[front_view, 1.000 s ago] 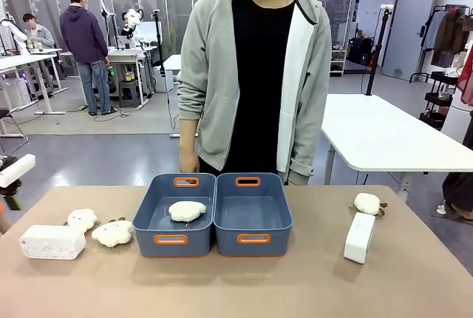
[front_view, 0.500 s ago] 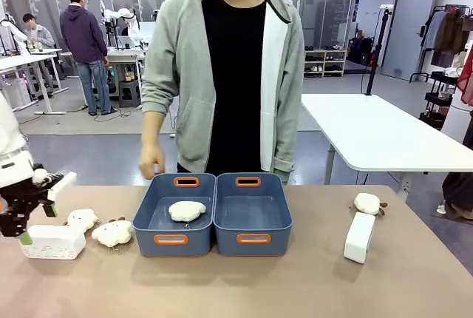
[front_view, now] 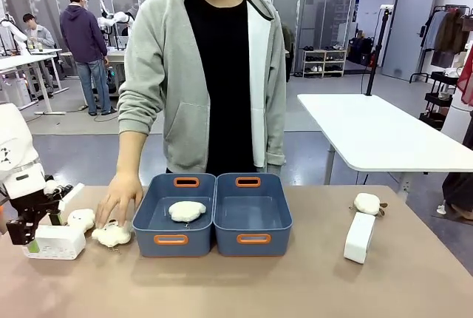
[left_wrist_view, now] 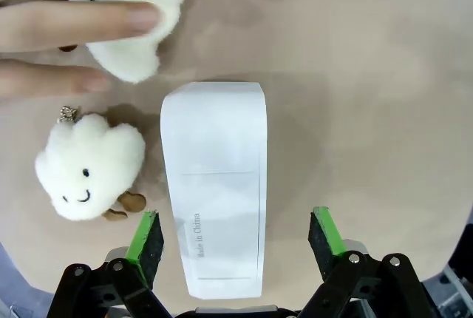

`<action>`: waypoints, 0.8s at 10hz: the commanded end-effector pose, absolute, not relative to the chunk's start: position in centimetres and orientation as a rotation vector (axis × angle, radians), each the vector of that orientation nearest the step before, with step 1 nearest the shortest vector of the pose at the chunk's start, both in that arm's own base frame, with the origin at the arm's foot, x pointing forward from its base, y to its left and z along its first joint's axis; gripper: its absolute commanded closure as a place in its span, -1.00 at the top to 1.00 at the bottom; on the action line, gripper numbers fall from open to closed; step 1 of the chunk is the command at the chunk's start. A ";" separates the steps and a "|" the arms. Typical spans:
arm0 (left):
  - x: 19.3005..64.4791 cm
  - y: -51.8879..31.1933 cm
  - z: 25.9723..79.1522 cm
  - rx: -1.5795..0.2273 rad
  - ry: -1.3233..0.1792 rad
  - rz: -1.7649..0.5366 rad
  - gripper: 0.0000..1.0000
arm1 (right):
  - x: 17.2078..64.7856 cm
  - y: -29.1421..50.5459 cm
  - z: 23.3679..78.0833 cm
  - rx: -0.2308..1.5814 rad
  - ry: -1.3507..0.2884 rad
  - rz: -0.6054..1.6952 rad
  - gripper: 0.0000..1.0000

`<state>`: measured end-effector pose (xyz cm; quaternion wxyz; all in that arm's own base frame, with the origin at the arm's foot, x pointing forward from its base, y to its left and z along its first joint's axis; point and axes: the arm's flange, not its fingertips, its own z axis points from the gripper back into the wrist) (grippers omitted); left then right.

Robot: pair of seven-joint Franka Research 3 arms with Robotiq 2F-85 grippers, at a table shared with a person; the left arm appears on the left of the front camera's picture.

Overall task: Sort the digital clocks into the basket.
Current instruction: Pick up the Digital clock from the table and place it into the empty Plastic storage basket.

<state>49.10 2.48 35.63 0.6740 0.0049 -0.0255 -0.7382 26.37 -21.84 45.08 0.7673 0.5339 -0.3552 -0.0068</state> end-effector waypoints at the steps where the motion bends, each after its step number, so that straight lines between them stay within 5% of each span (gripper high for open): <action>1: 49.0 2.4 36.5 0.019 -0.077 -1.660 1.00 | 26.4 -21.9 45.2 1.165 -0.787 -0.010 1.00; 8: 49.0 2.4 36.5 0.019 -0.077 -1.660 1.00 | 26.4 -21.9 45.2 1.165 -0.787 -0.010 1.00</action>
